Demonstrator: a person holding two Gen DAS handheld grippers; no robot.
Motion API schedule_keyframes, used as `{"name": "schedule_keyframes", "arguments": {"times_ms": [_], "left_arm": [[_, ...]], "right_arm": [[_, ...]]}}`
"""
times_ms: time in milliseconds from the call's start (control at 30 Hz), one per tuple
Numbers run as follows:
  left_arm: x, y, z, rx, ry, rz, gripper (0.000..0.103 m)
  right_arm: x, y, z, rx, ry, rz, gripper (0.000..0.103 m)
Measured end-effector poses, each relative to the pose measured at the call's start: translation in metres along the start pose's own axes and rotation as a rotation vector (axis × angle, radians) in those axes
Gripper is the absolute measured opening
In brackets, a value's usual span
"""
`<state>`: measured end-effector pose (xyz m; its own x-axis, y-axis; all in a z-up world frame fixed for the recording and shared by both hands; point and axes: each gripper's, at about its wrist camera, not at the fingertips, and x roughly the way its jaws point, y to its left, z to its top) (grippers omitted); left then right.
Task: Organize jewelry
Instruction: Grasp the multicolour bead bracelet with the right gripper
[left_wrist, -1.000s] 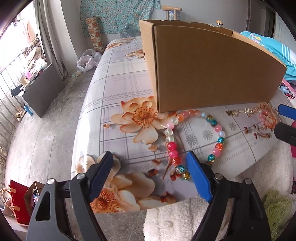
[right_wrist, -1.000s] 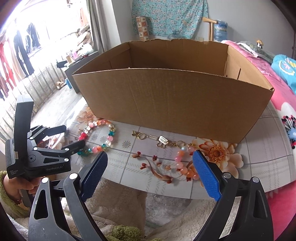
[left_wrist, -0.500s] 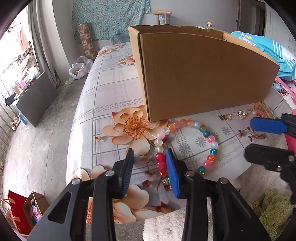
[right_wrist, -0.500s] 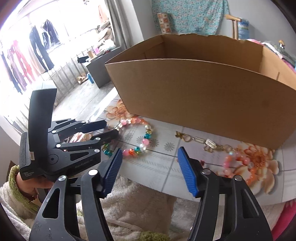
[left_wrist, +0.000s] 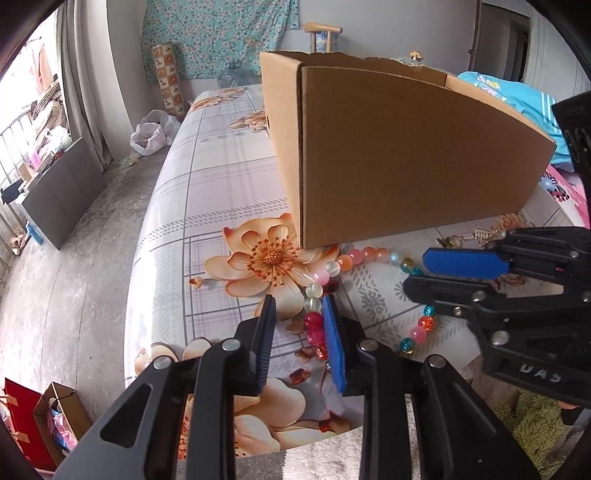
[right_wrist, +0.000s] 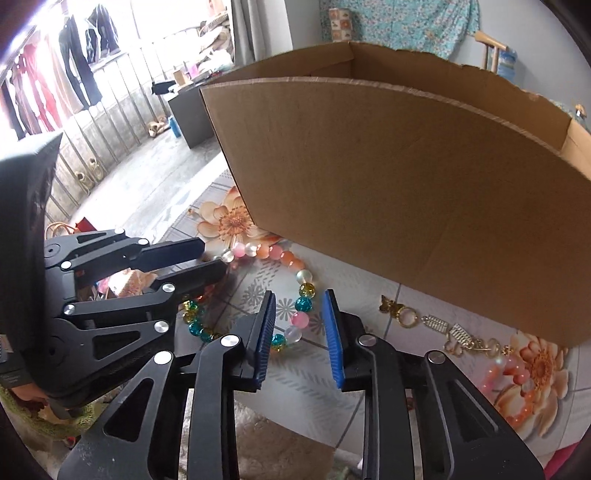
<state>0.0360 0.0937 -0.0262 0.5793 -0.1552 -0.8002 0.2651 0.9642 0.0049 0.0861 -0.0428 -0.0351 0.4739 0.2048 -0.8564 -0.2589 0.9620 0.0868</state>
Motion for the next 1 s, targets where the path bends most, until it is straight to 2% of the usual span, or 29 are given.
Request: {"name": "schedule_keyframes", "arguments": {"times_ms": [67, 133, 200, 500, 667, 1000], "left_arm": [[0.0, -0.001, 0.0, 0.001, -0.001, -0.002, 0.025], [0.001, 0.0, 0.0, 0.004, -0.003, -0.004, 0.025], [0.002, 0.001, 0.001, 0.006, -0.005, -0.003, 0.025], [0.006, -0.002, 0.005, 0.01, -0.016, -0.003, 0.025], [0.006, -0.001, 0.005, 0.001, -0.015, -0.02, 0.009], [-0.007, -0.002, 0.007, -0.04, -0.034, -0.059, 0.009]], "right_arm": [[0.002, 0.002, 0.0, -0.01, -0.004, -0.018, 0.021], [0.002, 0.005, 0.0, -0.029, -0.005, -0.05, 0.012], [0.002, 0.005, 0.0, -0.024, -0.005, -0.058, 0.008], [0.0, -0.003, -0.001, 0.029, -0.001, -0.02, 0.008], [-0.003, -0.012, -0.003, 0.066, 0.003, 0.016, 0.008], [-0.015, -0.022, -0.004, 0.086, -0.023, 0.041, 0.007]]}}
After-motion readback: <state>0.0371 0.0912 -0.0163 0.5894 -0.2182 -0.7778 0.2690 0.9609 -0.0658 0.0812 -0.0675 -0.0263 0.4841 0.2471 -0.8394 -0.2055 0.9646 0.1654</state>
